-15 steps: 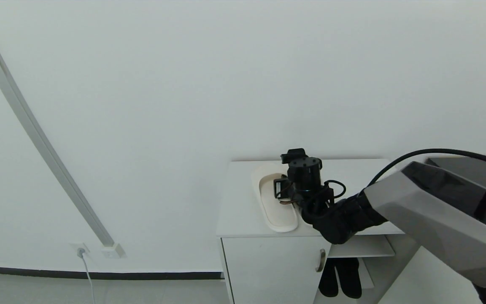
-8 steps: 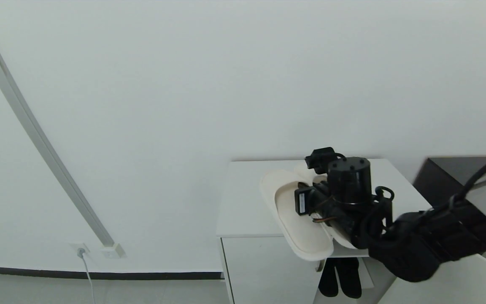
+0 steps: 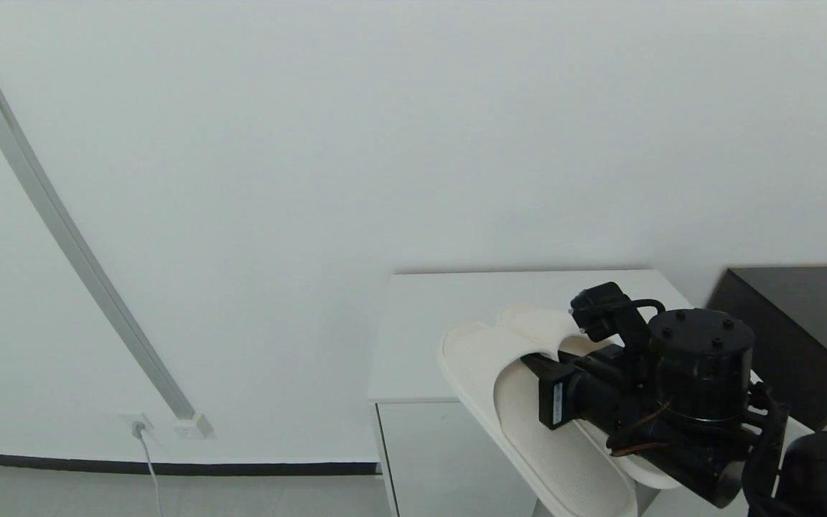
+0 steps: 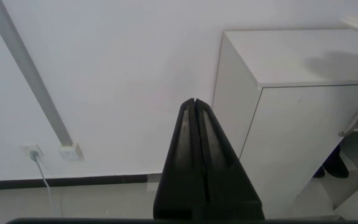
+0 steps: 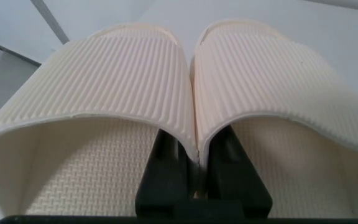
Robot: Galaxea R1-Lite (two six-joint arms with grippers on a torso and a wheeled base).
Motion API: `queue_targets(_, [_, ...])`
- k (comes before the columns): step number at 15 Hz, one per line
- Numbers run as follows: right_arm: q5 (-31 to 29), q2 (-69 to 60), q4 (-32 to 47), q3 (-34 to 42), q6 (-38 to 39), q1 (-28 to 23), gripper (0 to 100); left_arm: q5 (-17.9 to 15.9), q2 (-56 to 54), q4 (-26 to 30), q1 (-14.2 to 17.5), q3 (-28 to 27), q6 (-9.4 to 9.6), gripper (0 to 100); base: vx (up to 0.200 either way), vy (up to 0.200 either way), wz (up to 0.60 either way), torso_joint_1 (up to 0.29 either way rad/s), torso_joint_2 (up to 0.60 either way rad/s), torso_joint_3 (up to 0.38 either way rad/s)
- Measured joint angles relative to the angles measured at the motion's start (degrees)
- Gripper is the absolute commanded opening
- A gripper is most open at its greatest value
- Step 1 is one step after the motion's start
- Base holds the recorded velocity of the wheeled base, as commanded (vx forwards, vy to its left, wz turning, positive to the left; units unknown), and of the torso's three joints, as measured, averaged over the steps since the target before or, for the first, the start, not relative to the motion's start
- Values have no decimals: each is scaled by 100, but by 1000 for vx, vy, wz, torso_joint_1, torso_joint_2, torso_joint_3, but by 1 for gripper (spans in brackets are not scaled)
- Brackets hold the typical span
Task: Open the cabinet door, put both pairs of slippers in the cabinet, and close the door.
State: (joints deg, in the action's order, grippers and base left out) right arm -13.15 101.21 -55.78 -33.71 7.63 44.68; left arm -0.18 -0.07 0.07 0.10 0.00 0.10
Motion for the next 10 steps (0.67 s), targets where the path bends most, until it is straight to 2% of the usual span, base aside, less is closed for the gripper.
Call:
queue_targets(5, [-4, 1, -5, 39, 2, 195, 0, -4, 0, 0, -2, 0, -5, 0, 0, 0, 0, 0, 0, 0])
queue_targets(10, [-20, 39, -7, 105, -13, 271, 0, -9, 0, 2, -2, 0, -7, 0, -200, 0, 0, 8, 1, 2])
